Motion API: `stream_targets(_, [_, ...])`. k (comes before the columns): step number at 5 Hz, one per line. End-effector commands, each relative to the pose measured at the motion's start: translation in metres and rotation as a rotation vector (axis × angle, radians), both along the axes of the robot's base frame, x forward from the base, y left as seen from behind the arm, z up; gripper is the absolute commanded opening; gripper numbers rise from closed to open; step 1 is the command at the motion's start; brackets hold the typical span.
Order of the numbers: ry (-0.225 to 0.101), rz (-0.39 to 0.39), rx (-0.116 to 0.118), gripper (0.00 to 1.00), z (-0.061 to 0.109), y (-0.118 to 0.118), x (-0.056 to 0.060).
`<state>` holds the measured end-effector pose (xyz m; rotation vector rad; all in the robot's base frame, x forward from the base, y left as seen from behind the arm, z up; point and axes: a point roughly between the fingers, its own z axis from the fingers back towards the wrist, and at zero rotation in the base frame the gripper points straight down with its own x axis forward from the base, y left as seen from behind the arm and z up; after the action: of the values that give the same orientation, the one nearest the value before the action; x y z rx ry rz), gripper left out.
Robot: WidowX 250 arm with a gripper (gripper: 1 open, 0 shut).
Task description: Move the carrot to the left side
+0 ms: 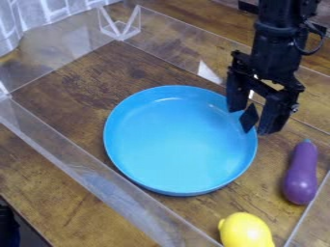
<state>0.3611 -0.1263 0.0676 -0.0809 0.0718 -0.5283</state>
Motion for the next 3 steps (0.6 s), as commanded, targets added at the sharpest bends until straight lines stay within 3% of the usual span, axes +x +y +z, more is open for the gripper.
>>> stream_targets(1, [-0.022, -0.022, -0.011, 1.00, -0.003, -0.007, 0.003])
stream_targets(2, [-0.016, -0.041, -0.006, 1.00, -0.016, -0.020, -0.009])
stream_targets(3, [0.004, 0.006, -0.013, 1.00, -0.019, -0.028, -0.028])
